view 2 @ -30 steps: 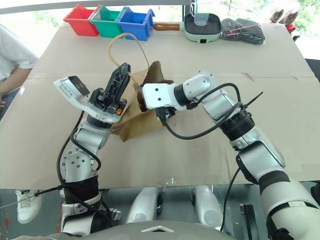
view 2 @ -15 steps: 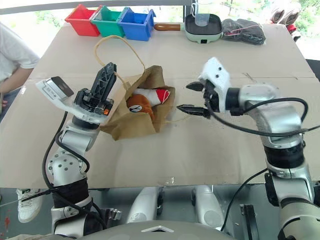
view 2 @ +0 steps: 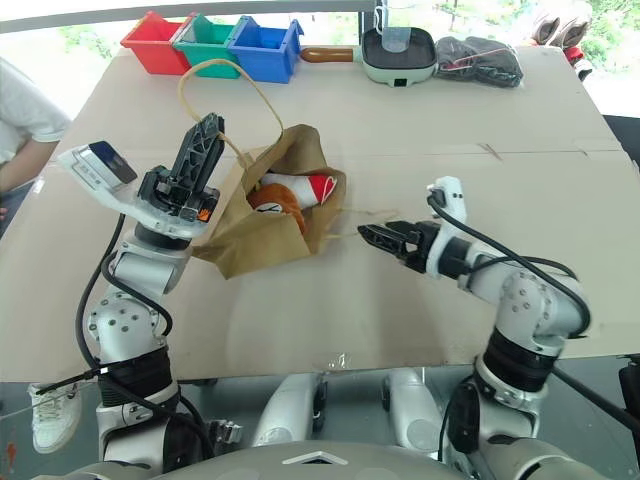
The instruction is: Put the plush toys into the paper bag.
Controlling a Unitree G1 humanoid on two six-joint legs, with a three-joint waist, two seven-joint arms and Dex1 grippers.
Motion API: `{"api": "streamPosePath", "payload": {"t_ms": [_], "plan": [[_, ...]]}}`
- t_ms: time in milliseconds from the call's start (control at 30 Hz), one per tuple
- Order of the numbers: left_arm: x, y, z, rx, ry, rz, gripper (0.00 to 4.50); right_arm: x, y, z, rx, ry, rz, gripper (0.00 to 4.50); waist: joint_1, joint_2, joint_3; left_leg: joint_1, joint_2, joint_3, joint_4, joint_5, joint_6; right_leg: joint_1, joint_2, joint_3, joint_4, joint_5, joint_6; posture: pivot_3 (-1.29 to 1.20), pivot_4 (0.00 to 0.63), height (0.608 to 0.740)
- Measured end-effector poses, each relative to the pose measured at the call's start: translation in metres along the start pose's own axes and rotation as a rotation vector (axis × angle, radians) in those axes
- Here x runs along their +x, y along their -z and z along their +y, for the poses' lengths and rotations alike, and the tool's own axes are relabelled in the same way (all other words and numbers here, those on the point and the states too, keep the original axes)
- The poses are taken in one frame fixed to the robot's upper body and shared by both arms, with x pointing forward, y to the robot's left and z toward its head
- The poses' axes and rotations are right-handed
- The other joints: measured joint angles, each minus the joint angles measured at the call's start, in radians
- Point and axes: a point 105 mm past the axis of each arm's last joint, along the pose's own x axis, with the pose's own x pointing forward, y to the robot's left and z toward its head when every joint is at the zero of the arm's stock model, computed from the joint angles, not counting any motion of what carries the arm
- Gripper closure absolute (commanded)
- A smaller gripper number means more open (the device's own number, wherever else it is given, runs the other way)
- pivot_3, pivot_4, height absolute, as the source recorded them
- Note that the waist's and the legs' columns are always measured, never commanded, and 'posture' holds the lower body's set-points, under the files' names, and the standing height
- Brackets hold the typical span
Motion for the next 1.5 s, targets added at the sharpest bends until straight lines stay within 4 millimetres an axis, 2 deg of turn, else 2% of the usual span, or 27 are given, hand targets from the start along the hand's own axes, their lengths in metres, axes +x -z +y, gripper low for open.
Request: {"api": "streamPosePath", "payload": {"t_ms": [67,167,233,267,433,500,600,667,833,867,933,967,1033,1133,1200,1267,1333,1400,1500], "plan": [[0.0,0.0,0.0,0.001,0.0,0.003,4.5,0.01,-0.007,0.004,-0.007,-0.04,-0.028,1.69,0.002,0.0,0.0,0.0,0.0,0.0,-0.001,0.0,0.0,0.0,0.0,-0.001,0.0,0.0,0.0,0.0,0.15,0.74],[-0.001,-0.002,0.001,0.01,-0.004,0.006,4.5,0.017,-0.016,0.006,-0.031,-0.079,-0.09,3.22,0.005,0.0,0.0,-0.001,0.0,0.0,-0.001,0.0,0.0,0.0,-0.001,-0.001,-0.001,0.0,0.0,0.0,0.15,0.74],[-0.001,-0.002,0.001,0.014,-0.005,0.008,4.5,0.02,-0.034,0.016,-0.034,-0.16,-0.194,4.23,0.003,0.0,0.0,-0.001,0.0,0.0,-0.001,0.0,0.0,0.0,-0.001,-0.001,-0.001,0.0,0.0,0.0,0.15,0.74],[-0.001,-0.003,0.001,0.016,-0.004,0.009,4.5,0.019,-0.055,0.03,-0.068,-0.238,-0.279,4.45,0.001,0.0,0.0,-0.001,0.0,0.0,-0.001,0.0,0.0,0.0,-0.001,-0.001,-0.001,0.0,0.0,0.0,0.15,0.74],[0.001,-0.005,0.001,0.032,0.009,0.02,4.5,0.015,-0.079,0.05,-0.125,-0.34,-0.36,4.45,0.002,0.0,0.0,0.0,0.0,-0.001,-0.003,0.0,0.0,0.0,-0.001,-0.001,0.0,0.0,0.0,0.0,0.15,0.74],[0.017,-0.018,0.009,0.103,0.049,0.053,4.5,0.016,-0.106,0.069,-0.222,-0.411,-0.371,4.45,0.002,0.002,0.002,0.0,0.0,-0.001,-0.001,0.0,0.0,-0.001,0.0,-0.001,0.0,0.0,0.0,0.0,0.15,0.74],[0.031,-0.031,0.013,0.188,0.094,0.081,4.5,0.012,-0.128,0.098,-0.367,-0.487,-0.383,4.45,0.001,0.001,0.001,0.0,0.0,0.0,-0.002,0.0,0.0,-0.001,0.0,-0.001,-0.001,0.0,0.0,0.0,0.15,0.74],[0.033,-0.032,0.015,0.263,0.118,0.134,4.5,0.006,-0.133,0.106,-0.438,-0.498,-0.367,4.45,0.001,0.001,0.001,0.0,0.0,0.0,-0.004,0.0,0.0,-0.001,-0.001,-0.001,-0.002,0.0,0.0,0.0,0.15,0.74],[0.021,-0.014,0.026,0.28,0.085,0.223,4.5,0.002,-0.124,0.094,-0.471,-0.439,-0.319,4.45,0.002,0.001,0.001,-0.001,0.0,0.001,-0.008,0.0,0.0,-0.002,-0.002,-0.001,-0.005,0.0,0.0,0.0,0.15,0.74],[0.005,0.004,0.03,0.322,0.053,0.289,4.5,-0.003,-0.099,0.082,-0.54,-0.367,-0.228,4.45,0.002,0.001,0.0,-0.001,0.0,0.001,-0.01,0.0,0.0,-0.002,-0.003,-0.001,-0.007,0.0,0.0,0.0,0.15,0.74],[-0.022,0.032,0.037,0.316,-0.016,0.381,4.5,-0.004,-0.068,0.059,-0.53,-0.286,-0.131,4.45,0.001,0.001,0.0,-0.001,0.0,0.002,-0.011,0.0,0.0,-0.002,-0.003,0.0,-0.008,0.0,0.0,0.0,0.15,0.74],[-0.03,0.044,0.04,0.294,-0.043,0.41,4.5,-0.004,-0.058,0.053,-0.513,-0.267,-0.1,4.23,0.001,0.001,0.001,-0.002,0.0,0.002,-0.01,0.0,0.0,-0.004,-0.003,0.001,-0.007,0.0,0.0,0.0,0.15,0.74],[-0.033,0.047,0.04,0.287,-0.05,0.418,4.5,-0.004,-0.056,0.053,-0.54,-0.257,-0.078,3.67,0.001,0.0,0.001,-0.003,0.0,0.001,-0.008,0.0,0.0,-0.006,-0.002,0.0,-0.001,0.0,0.0,0.0,0.15,0.74],[-0.033,0.037,0.036,0.327,-0.035,0.418,3.45,-0.008,-0.06,0.054,-0.586,-0.246,-0.077,2.17,0.002,0.0,0.001,0.0,0.0,0.001,-0.007,0.0,0.0,-0.004,-0.001,0.0,-0.001,0.0,0.0,0.0,0.15,0.74],[-0.037,0.03,0.034,0.334,-0.026,0.433,2.64,-0.017,-0.058,0.055,-0.626,-0.241,-0.043,1.33,0.003,0.0,0.001,0.0,0.0,0.001,-0.006,0.0,0.0,-0.004,-0.001,0.001,-0.001,0.0,0.0,0.0,0.15,0.74],[-0.043,0.023,0.032,0.325,-0.031,0.448,1.64,-0.028,-0.055,0.06,-0.643,-0.255,-0.003,0.4,0.002,0.0,0.001,-0.001,0.0,0.002,-0.007,0.0,0.0,-0.004,-0.001,0.001,-0.002,0.0,0.0,0.0,0.15,0.74],[-0.045,0.021,0.03,0.312,-0.027,0.462,0.82,-0.037,-0.054,0.064,-0.634,-0.275,0.017,0.39,0.003,0.0,0.001,-0.002,0.0,0.001,-0.007,0.0,0.0,-0.004,-0.001,0.0,-0.002,0.0,0.0,0.0,0.15,0.74],[-0.053,0.018,0.021,0.288,-0.007,0.504,0.03,-0.054,-0.05,0.066,-0.618,-0.275,0.056,0.39,0.004,0.0,0.001,-0.002,0.0,0.001,-0.007,0.0,0.0,-0.004,-0.002,0.0,-0.003,0.0,0.0,0.0,0.15,0.74],[-0.063,0.014,0.01,0.275,0.024,0.564,0.03,-0.074,-0.046,0.064,-0.627,-0.228,0.1,0.39,0.004,0.0,0.001,-0.002,0.0,0.001,-0.008,0.0,0.0,-0.004,-0.002,0.0,-0.005,0.0,0.0,0.0,0.15,0.74]]}}
